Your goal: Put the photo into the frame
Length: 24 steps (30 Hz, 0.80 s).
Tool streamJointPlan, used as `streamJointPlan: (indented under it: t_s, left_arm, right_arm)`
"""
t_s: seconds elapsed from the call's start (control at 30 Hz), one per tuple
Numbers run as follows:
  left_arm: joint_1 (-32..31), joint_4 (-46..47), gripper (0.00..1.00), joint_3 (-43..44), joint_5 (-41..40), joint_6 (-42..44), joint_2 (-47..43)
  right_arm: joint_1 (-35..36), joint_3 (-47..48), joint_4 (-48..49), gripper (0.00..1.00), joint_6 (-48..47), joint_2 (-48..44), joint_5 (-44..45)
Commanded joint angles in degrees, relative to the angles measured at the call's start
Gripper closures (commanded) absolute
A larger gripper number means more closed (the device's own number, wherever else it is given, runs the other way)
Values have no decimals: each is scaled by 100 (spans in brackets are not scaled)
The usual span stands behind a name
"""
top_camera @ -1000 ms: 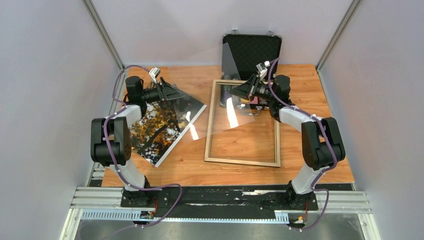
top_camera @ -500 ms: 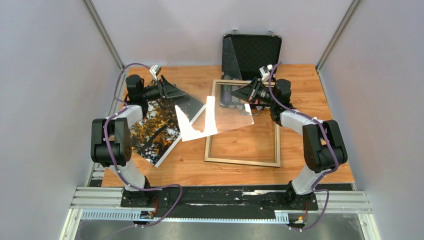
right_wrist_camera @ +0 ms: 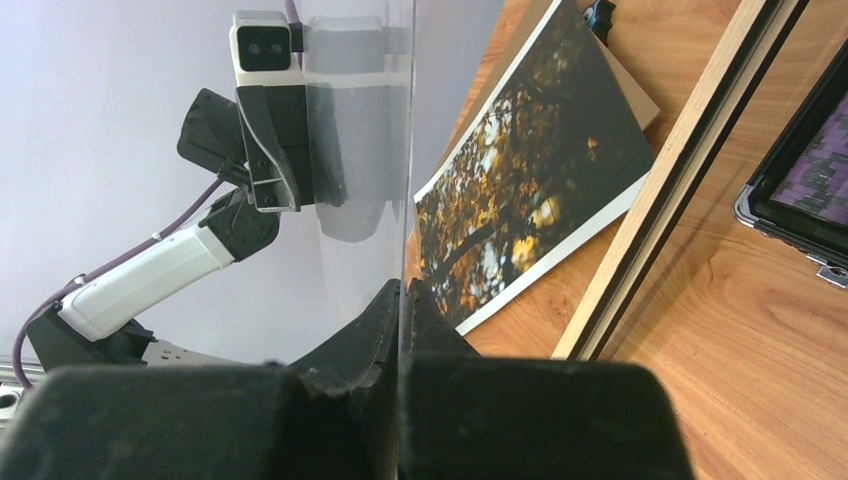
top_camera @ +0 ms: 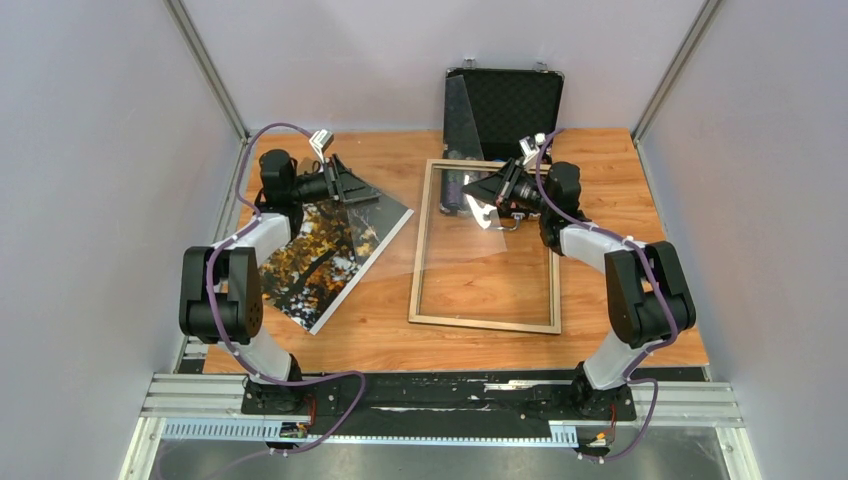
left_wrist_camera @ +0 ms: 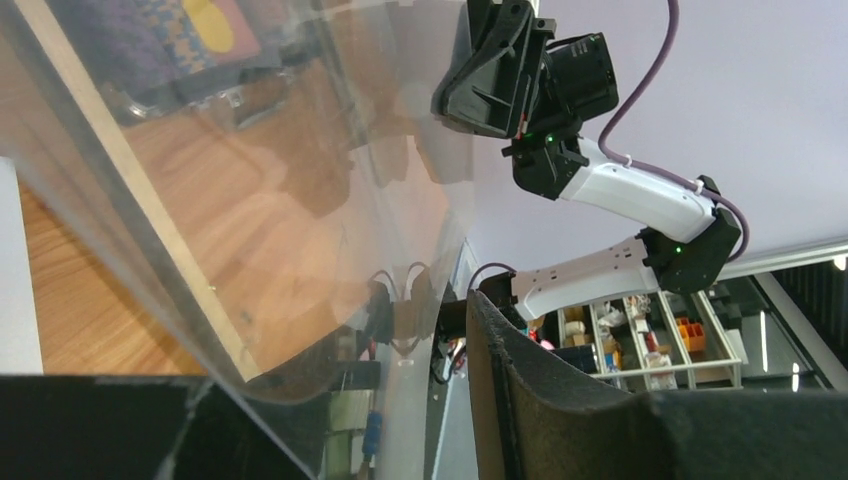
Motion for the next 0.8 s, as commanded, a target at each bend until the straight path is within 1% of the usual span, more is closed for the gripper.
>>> streamJointPlan:
  t_s: [0.0,0.27,0.43,0.6,0.77]
  left_arm:
    - [-7,-259,61,51,34,376,-265]
    - [-13,-1149,68,190,-98,1098,-384]
    - [-12,-1427,73,272,-187,1286,-406]
    - [-13,-1449,75,351,-243,1299,-342]
    - [-42,-1061,77,371,-266,1011,-241]
  right_arm:
    - [-41,-4,254,100,-221,-284,189]
    - [-130,-86,187,100,-371,-405,255]
    - [-133,-95,163,100,-399,-396,269]
    - [-92,-101,121,100,-443,-406,282]
    - [-22,-126,110,100,-473,-399,302]
